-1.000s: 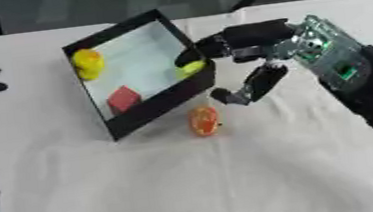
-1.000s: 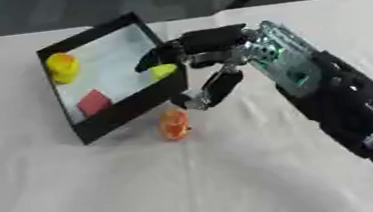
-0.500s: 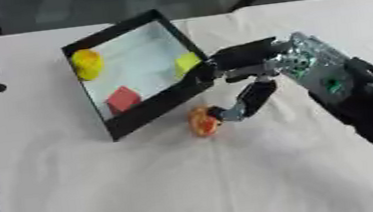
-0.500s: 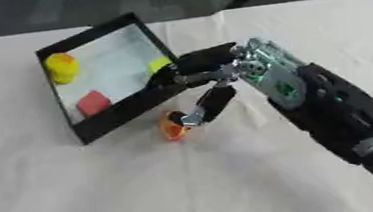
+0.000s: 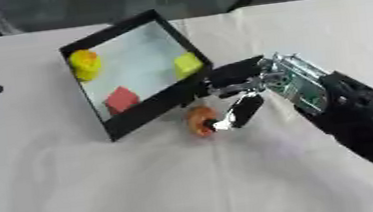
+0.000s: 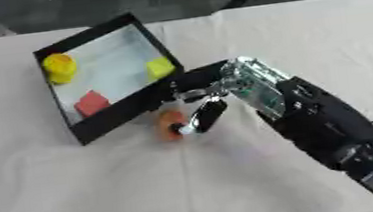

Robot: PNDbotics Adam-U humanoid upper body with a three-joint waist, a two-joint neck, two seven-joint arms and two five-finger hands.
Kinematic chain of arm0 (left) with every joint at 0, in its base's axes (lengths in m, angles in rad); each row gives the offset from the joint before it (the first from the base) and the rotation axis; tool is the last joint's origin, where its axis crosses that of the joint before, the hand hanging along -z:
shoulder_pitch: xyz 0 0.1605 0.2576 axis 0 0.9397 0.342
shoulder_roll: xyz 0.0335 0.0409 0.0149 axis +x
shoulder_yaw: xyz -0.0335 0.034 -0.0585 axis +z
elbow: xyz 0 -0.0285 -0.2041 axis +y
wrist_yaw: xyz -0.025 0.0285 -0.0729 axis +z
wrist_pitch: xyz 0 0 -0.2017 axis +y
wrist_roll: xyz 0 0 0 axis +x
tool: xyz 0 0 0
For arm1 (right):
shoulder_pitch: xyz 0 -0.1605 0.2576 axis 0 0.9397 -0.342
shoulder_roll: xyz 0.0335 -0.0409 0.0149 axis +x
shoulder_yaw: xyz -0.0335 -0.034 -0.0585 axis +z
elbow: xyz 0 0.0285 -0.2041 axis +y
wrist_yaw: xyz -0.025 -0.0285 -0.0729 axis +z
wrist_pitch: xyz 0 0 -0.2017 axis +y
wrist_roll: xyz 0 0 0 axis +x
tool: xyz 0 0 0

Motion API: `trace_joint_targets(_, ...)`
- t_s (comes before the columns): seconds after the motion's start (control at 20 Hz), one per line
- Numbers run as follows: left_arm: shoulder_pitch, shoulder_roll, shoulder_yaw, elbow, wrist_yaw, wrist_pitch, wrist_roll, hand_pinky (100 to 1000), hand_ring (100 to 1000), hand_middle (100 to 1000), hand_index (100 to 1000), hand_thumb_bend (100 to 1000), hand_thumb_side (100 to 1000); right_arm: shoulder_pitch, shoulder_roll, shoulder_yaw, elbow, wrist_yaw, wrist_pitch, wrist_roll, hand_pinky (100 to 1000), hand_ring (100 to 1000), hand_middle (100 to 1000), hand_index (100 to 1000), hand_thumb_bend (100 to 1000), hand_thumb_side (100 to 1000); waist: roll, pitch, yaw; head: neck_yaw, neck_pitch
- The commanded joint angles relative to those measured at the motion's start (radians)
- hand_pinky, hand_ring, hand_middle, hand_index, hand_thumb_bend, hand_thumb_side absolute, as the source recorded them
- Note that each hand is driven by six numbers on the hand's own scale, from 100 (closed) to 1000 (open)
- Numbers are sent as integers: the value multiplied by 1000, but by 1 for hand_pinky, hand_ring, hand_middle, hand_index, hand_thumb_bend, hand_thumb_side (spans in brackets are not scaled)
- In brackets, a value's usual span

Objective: Pick up objects on the table and place them in the box.

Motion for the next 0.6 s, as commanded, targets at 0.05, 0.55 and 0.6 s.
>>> trace_joint_targets(0.05, -9, 17, 6, -16, -2, 1, 2, 544, 616, 589, 659, 100, 895, -12, -8, -7, 8, 32, -53, 21, 878, 868, 796, 881, 100, 475, -1, -28, -2, -5, -2)
trace_joint_targets(0.55, -8, 17, 8, -16, -2, 1, 5, 544, 616, 589, 659, 100, 894, -14, -33, -34, -19, 32, -53, -124, 855, 843, 677, 464, 100, 255, 0, -30, -5, -6, -2)
trace_joint_targets(0.6, -7, 18, 8, -16, -3, 1, 5, 544, 616, 589, 658, 100, 894, -17, -43, -39, -32, 15, -48, -137, 853, 841, 668, 440, 100, 247, 0, -31, -6, -5, -2)
